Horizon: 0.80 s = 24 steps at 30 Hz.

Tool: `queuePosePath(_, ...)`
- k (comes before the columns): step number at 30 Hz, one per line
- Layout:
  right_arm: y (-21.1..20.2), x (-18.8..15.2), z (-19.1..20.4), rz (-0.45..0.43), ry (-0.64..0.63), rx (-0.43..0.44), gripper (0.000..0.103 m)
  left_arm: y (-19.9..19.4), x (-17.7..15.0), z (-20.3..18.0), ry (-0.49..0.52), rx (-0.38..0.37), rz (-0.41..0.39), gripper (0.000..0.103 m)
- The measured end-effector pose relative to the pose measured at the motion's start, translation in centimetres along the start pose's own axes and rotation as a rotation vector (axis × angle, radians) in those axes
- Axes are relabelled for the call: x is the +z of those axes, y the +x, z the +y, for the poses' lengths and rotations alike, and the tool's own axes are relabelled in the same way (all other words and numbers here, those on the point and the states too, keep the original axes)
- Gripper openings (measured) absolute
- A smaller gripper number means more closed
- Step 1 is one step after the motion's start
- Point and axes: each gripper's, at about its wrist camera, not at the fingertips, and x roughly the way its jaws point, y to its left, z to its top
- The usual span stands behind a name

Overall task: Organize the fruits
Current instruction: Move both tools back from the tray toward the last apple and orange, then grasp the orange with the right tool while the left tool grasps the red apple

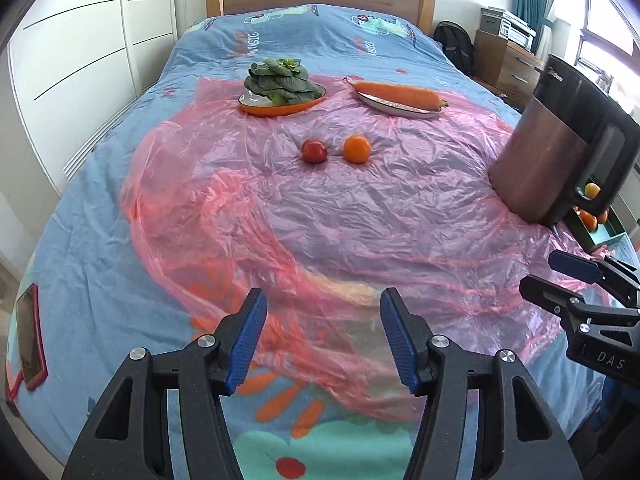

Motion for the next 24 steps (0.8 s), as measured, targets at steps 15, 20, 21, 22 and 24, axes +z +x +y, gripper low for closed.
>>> queuePosePath(15,10.0,9.9,0.9,-0.052,-0.099,0.11,0.093,11.5,10.7,2.2,0.024,-0.025,-0.056,0.053)
queuePosePath(20,13.0,11.8,0.6,-0.038,-0.125,0.128,0.093,15.4,11.7,2.9,0.056,-0.063,-0.01,0.053)
queuePosePath(21,13.5,12.1,0.6,-0.036,-0.129,0.133,0.093,15.9,11.7,3.0,0.06,-0.069,-0.003,0.053)
queuePosePath(22,14.1,12.3,0.6,-0.034,-0.132,0.136,0.093,16.4,11.7,3.1,0.066,-0.071,0.001,0.053)
queuePosePath(24,15.0,12.7,0.4,-0.032,-0.13,0.144,0.093,17.1,11.8,3.1,0.071,-0.079,0.003,0.053)
